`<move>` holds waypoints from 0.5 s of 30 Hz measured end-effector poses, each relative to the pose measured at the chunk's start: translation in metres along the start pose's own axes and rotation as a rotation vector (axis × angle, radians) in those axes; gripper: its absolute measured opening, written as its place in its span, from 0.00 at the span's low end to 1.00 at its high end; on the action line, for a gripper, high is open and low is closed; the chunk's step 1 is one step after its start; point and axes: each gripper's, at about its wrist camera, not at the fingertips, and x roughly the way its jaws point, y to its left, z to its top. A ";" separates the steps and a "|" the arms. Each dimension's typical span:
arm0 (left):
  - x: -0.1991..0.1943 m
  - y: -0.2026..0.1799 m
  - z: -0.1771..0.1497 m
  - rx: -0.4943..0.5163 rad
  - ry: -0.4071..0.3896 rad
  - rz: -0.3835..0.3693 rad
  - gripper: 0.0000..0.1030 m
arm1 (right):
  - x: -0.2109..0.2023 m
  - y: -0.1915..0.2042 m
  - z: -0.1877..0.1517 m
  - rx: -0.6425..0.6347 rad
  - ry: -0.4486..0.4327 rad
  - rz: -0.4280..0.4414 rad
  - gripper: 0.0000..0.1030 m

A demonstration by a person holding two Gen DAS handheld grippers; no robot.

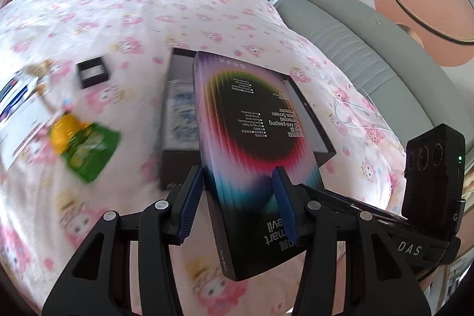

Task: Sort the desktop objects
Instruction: 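Lower the Smart Devil box into the DAPHNE box beside the GLASS PRO box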

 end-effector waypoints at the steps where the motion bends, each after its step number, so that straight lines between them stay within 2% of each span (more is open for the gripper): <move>1: 0.009 -0.006 0.005 0.006 0.005 -0.003 0.48 | -0.001 -0.007 0.006 0.009 -0.008 -0.011 0.44; 9: 0.081 -0.028 0.055 0.018 0.054 -0.047 0.48 | 0.004 -0.053 0.066 0.035 -0.024 -0.086 0.44; 15: 0.140 -0.025 0.079 -0.015 0.128 -0.061 0.48 | 0.025 -0.090 0.098 0.097 -0.009 -0.113 0.44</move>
